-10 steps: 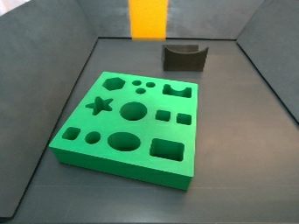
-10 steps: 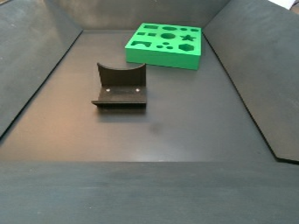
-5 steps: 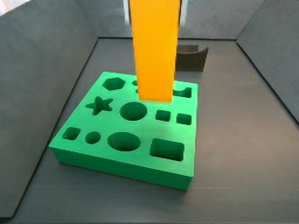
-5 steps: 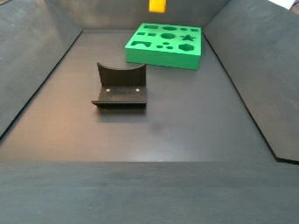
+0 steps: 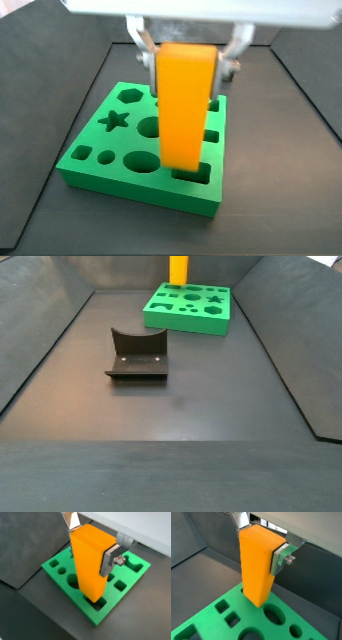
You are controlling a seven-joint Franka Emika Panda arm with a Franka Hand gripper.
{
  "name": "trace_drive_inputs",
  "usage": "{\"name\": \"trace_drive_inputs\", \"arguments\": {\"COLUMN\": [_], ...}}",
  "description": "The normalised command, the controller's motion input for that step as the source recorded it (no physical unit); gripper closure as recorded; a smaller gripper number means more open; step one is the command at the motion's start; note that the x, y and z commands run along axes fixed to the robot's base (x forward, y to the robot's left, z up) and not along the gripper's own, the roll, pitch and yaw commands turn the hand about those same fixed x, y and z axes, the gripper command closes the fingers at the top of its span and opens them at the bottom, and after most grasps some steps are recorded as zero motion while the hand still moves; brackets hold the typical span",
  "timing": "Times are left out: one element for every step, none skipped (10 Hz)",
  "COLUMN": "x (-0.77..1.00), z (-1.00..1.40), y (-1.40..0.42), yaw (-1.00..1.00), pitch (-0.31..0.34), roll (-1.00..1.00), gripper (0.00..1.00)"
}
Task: Insert the rectangle object.
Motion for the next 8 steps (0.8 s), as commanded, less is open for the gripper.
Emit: {"name": "trace_drive_inputs", "arguments": {"x": [0.41, 0.26, 0.06, 0.04, 0.02, 0.2, 0.27, 0.29], "z": [-0.08, -0.06, -0.1, -0.12, -0.15, -0.33, -0.32, -0.3], "y": [-0.33, -0.05, 0.0, 0.03, 0.0, -0.01, 0.0, 0.0], "yaw": [-0.17, -0.22, -0.19, -0.15, -0.11, -0.06, -0.04, -0.02], "pitch": [0.229, 0.239, 0.213, 0.201, 0.174, 0.181, 0.181, 0.186], "roll": [0.0, 0.04, 0.06, 0.05, 0.03, 0.0, 0.01, 0.06], "gripper": [1.0, 1.0, 1.0, 1.0, 1.0, 1.0, 1.0, 1.0]}}
